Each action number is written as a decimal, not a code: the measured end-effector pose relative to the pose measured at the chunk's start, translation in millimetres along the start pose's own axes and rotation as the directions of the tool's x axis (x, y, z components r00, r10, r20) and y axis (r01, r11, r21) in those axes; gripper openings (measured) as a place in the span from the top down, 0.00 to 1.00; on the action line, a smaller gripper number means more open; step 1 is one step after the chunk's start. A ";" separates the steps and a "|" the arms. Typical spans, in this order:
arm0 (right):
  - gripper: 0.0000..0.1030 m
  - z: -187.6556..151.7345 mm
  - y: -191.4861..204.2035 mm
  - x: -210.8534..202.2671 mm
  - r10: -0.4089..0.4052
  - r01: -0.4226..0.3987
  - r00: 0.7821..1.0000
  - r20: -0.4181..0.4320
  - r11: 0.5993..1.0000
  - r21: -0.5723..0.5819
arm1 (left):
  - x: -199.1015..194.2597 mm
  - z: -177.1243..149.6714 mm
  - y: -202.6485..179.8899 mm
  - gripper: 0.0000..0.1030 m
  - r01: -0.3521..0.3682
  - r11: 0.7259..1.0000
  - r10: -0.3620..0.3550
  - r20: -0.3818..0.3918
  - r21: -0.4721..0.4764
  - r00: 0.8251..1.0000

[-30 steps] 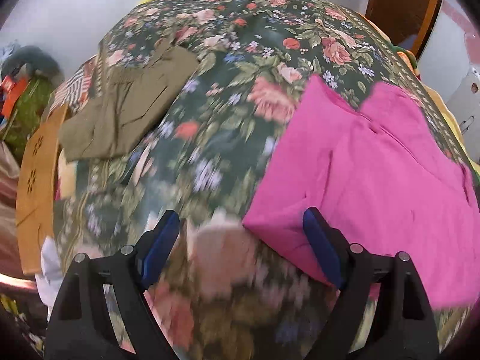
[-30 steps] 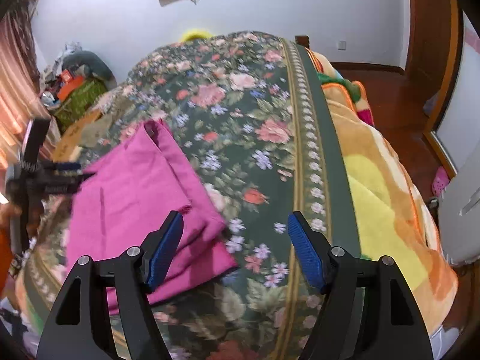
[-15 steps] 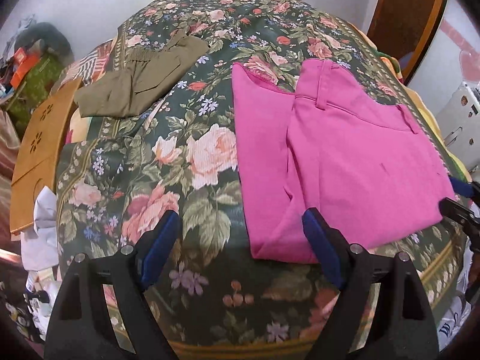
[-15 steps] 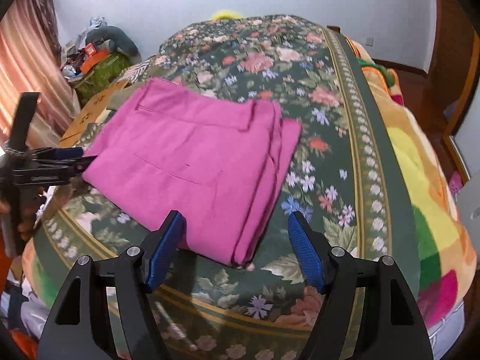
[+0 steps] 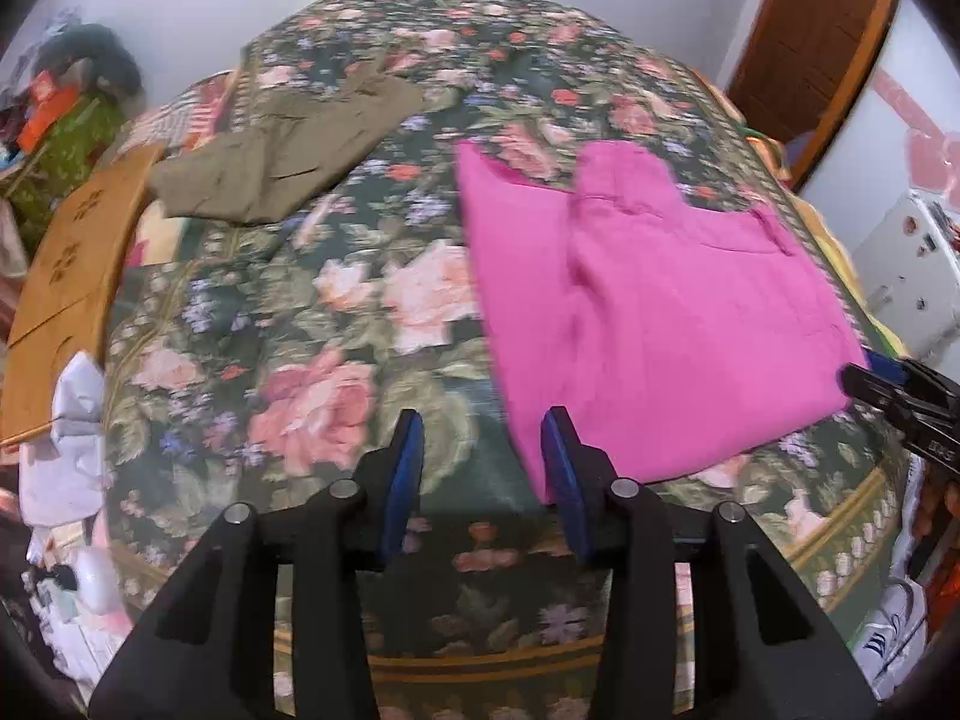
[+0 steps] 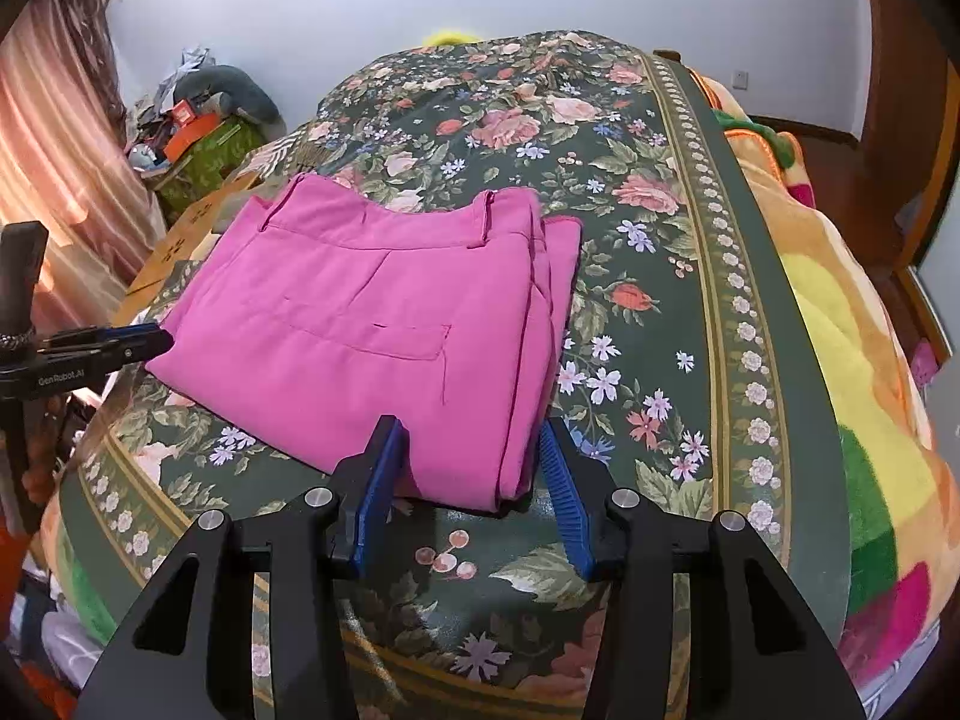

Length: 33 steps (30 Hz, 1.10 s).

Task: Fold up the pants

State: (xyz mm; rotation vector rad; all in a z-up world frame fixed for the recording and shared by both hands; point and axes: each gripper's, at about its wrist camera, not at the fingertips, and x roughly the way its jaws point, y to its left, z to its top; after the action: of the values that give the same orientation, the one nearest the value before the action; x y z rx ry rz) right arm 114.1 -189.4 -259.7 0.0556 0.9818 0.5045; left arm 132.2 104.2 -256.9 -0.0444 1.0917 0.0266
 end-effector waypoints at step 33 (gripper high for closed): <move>0.82 85.1 -17.1 52.9 -0.007 0.009 1.000 0.021 0.995 -0.097 | 60.9 94.7 -74.5 0.72 0.085 0.977 -0.088 0.007 0.198 0.996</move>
State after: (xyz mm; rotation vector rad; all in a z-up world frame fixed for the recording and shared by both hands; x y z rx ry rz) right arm 213.1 -166.5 -257.7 -0.0306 0.9359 0.5429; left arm 247.5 34.5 -265.7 0.0869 1.0716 -0.1596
